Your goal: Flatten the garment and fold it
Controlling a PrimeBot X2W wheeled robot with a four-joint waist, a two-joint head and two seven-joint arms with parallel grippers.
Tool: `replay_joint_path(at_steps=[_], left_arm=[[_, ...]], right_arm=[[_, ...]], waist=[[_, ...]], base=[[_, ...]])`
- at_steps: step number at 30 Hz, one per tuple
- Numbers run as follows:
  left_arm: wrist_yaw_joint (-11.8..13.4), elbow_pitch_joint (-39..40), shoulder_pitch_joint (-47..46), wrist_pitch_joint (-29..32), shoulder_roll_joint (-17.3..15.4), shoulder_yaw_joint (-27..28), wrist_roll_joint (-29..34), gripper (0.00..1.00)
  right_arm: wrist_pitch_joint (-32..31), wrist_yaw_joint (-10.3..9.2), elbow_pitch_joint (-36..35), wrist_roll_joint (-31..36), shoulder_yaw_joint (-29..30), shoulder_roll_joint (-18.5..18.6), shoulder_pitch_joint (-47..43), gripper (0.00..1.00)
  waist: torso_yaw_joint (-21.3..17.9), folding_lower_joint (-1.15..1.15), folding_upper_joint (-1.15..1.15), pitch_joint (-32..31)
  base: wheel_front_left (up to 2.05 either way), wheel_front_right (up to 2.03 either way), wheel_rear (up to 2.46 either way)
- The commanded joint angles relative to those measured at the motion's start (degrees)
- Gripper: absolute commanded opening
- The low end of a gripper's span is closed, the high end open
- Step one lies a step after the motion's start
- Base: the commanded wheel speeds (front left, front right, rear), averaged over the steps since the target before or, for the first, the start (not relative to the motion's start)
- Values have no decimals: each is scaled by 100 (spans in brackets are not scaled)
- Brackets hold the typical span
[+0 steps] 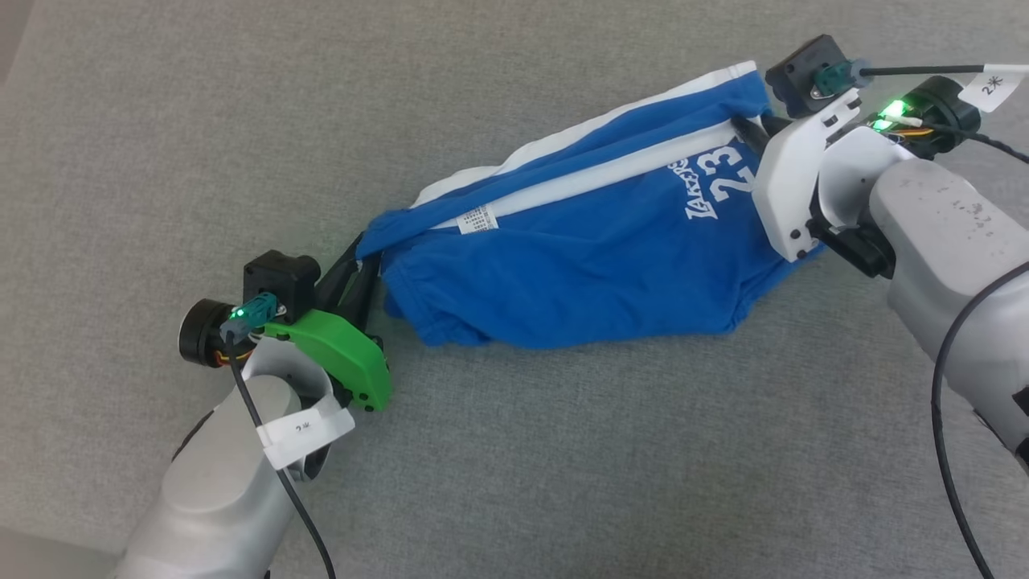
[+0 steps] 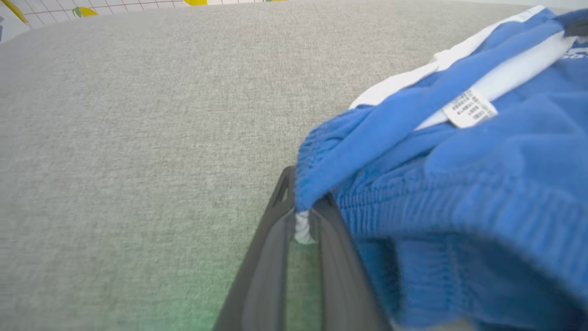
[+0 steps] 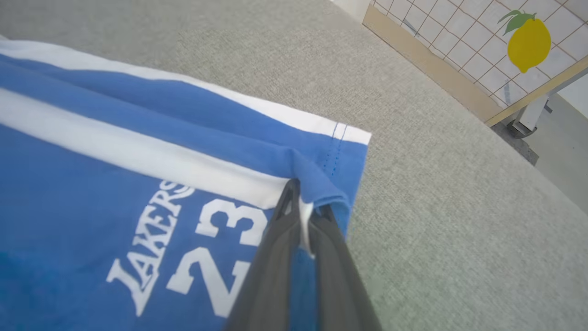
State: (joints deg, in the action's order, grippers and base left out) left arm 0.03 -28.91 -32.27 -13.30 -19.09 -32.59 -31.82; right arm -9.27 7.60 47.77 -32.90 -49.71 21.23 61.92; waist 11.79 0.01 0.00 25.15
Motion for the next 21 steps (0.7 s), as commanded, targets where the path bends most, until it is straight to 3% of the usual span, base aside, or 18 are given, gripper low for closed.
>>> replay_joint_path(at_steps=[1, 3, 4, 5, 6, 7, 8, 13, 17, 21], left_arm=[[-32, -75, -42, -44, -8, 10, -19, 0], [-31, -130, -26, -67, 5, -6, 5, 3], [-20, -149, -13, -80, 11, -23, 37, 47], [22, -146, -7, -96, 7, -31, 92, 100], [61, -146, 23, -109, 15, -26, 117, 100], [91, -142, 54, -117, 12, -36, 150, 100], [137, -118, 99, -126, 4, -48, 198, 100], [419, 304, 382, -158, -28, -13, 407, 100], [785, 1046, 742, -167, -168, 196, 670, 100], [1226, 1933, 1204, -168, -333, 519, 995, 100]], right_arm=[[75, -11, 111, -93, -63, -18, 107, 0], [210, -11, 254, -149, -155, -31, 146, 0], [255, -11, 316, -207, -213, -51, 143, 0], [273, -11, 352, -269, -258, -65, 137, 0], [293, -11, 370, -335, -334, -73, 133, 9], [304, -11, 369, -369, -418, -67, 132, 62], [296, -11, 343, -417, -542, -46, 131, 100], [437, -11, 154, -694, -852, 227, 217, 100], [366, -11, -53, -946, -1052, 566, 314, 100], [-261, -11, -283, -1248, -1368, 973, 470, 100]], waist=[[35, -1, 0, 5], [22, -1, 0, -80], [17, -1, 0, -147], [14, -1, 0, -205], [6, -1, 0, -291], [-3, -1, 0, -368], [-13, -1, 0, -461], [22, -1, 0, -891], [120, -1, 0, -1181], [281, -1, 0, -1302]], base=[[0, 0, 0], [0, 0, 0], [0, 0, 0], [0, 0, 0], [0, 0, 0], [0, 0, 0], [0, 0, 0], [0, 0, 0], [0, 0, 0], [0, 0, 0]])
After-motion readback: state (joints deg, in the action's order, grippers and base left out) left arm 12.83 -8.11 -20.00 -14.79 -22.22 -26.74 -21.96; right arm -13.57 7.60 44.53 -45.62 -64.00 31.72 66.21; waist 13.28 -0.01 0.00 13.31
